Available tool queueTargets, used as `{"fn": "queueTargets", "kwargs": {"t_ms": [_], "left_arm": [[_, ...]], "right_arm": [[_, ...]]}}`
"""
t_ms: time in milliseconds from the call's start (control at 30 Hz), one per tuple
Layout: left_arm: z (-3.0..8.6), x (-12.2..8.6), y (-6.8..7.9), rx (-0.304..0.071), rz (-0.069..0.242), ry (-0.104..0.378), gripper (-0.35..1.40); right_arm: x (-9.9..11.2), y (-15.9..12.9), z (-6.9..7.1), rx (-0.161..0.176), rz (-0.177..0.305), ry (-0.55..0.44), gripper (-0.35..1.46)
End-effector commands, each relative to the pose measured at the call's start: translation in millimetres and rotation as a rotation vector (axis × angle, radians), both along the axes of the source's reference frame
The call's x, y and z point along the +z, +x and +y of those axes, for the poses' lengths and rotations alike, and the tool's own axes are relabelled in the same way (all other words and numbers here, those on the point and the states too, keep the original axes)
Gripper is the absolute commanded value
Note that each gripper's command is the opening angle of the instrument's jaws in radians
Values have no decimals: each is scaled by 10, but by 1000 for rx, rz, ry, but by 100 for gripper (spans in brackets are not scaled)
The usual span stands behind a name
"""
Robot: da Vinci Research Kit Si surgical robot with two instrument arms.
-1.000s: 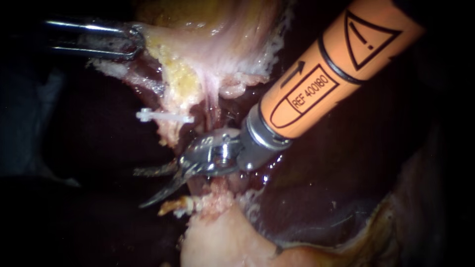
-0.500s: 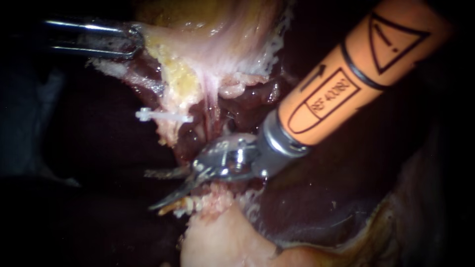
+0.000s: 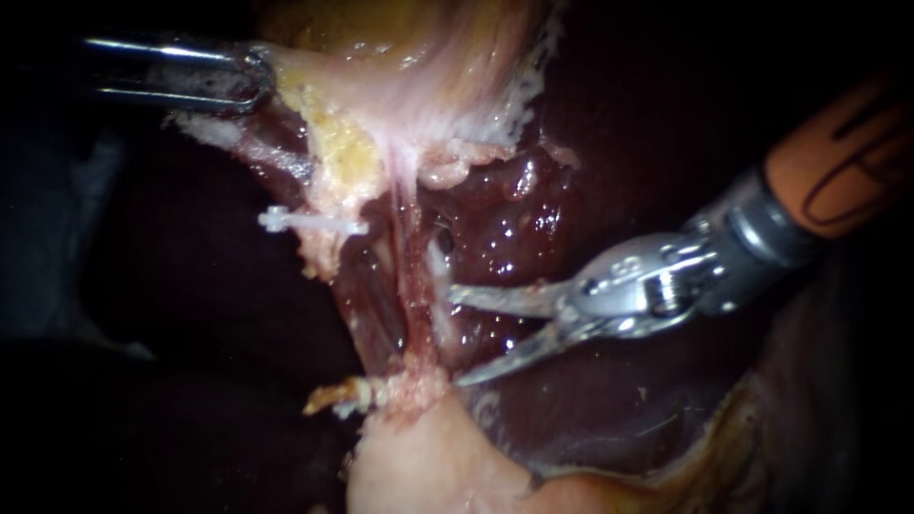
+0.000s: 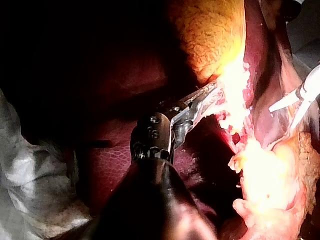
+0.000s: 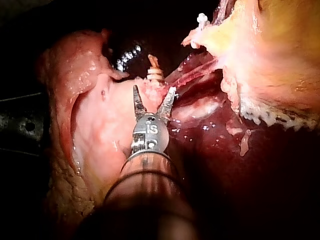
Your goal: Go back from the cut left tube
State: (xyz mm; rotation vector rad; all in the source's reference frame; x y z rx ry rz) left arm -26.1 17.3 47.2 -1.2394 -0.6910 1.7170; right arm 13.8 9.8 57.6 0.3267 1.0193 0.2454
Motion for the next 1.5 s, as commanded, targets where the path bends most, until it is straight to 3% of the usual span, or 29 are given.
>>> {"fn": "queueTargets", "kwargs": {"t_ms": [33, 200, 367, 667, 900, 1100, 1500], "left_arm": [[0, 0, 0, 0, 0, 0, -35], [0, 0, 0, 0, 0, 0, -35], [0, 1, 0, 0, 0, -1, -35], [1, 15, -7, -8, 7, -8, -35], [-8, 43, -30, -22, 23, -19, -35], [-18, 59, -46, -7, 25, -24, -35], [-18, 61, -47, -3, 26, -23, -35]], "right_arm": [[-2, -8, 4, -9, -9, -4, 143], [-11, -40, 22, -16, -43, -33, 143], [-17, -51, 29, -6, -57, -40, 143], [-16, -53, 29, -7, -58, -44, 145], [-14, -53, 29, -8, -57, -43, 145], [-14, -54, 29, -8, -56, -43, 145], [-14, -54, 29, -20, -46, -34, 145]]}}
